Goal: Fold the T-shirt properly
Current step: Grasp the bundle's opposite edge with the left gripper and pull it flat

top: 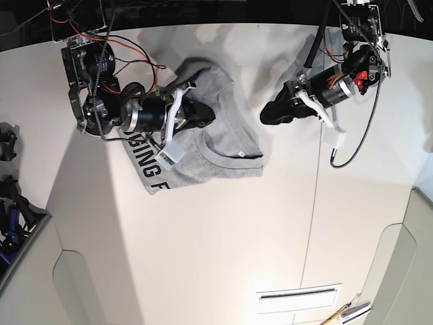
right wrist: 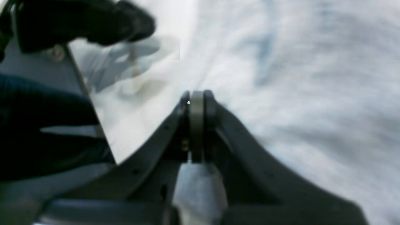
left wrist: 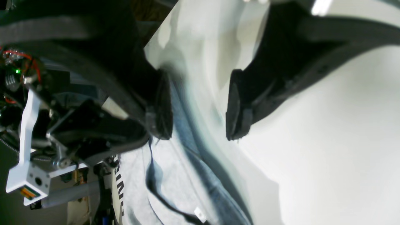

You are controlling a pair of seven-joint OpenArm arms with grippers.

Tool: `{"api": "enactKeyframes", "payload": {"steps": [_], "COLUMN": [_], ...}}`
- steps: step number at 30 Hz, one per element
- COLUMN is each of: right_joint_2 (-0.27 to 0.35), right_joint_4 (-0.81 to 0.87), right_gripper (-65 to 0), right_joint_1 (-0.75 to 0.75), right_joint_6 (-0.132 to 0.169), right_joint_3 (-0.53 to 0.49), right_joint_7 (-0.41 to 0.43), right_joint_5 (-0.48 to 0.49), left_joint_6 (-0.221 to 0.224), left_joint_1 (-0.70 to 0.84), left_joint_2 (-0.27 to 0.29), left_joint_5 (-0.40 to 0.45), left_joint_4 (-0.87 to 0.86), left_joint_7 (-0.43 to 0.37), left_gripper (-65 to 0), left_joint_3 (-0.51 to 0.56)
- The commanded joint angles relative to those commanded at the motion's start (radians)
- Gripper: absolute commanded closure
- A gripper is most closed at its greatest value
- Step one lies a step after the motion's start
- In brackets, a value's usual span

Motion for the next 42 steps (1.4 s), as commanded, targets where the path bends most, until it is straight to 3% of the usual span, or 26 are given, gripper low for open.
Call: {"api": "enactKeyframes", "payload": {"steps": [5, 9, 11, 15, 19, 23, 26, 33, 39, 42], "right_joint_2": [0.000, 0.000, 0.000, 0.000, 0.001, 0.000, 0.000, -0.017, -0.030, -0.030], "right_joint_4": [0.021, 0.074, 0.080, 0.080, 0.071, -0.042, -0.180, -0.473, -0.516, -0.510], "right_gripper": [0.0, 0.0, 0.0, 0.0, 0.0, 0.0, 0.0, 0.0, 0.0, 0.0], "right_joint_1": [0.001, 0.007, 0.021, 0.054, 0.097, 0.156, 0.220, 0.334, 0.313, 0.299], "right_joint_6": [0.000, -0.004, -0.005, -0.013, -0.013, -0.013, -0.012, -0.003, -0.004, -0.004], "right_joint_3": [-0.042, 0.047, 0.124, 0.291, 0.400, 0.412, 0.412, 0.410, 0.379, 0.379], "right_joint_7": [0.016, 0.078, 0.120, 0.209, 0.224, 0.266, 0.306, 0.326, 0.311, 0.283], "right_joint_5": [-0.031, -0.088, -0.125, -0.218, -0.274, -0.273, -0.274, -0.274, -0.274, -0.269], "left_joint_6": [0.000, 0.000, 0.000, 0.000, 0.000, 0.000, 0.000, 0.000, 0.000, 0.000], "left_joint_1": [0.001, 0.001, 0.001, 0.000, 0.000, -0.003, -0.002, -0.002, -0.008, -0.034], "left_joint_2": [0.000, 0.001, 0.001, 0.003, 0.038, 0.115, 0.136, 0.135, 0.124, 0.082], "left_joint_5": [-0.031, -0.109, -0.093, 0.003, 0.080, 0.154, 0.190, 0.238, 0.346, 0.381], "left_joint_4": [0.000, 0.005, 0.006, 0.006, 0.006, 0.005, 0.005, 0.005, 0.005, 0.005], "left_joint_7": [0.012, 0.077, 0.077, -0.001, -0.064, -0.064, -0.064, -0.063, -0.075, -0.088], "left_gripper": [-29.3, -5.6, -1.7, -1.7, -1.7, -1.7, -1.7, -1.7, -1.7, -1.8], "left_joint_3": [-0.082, -0.030, 0.053, 0.253, 0.370, 0.380, 0.380, 0.380, 0.380, 0.378]}}
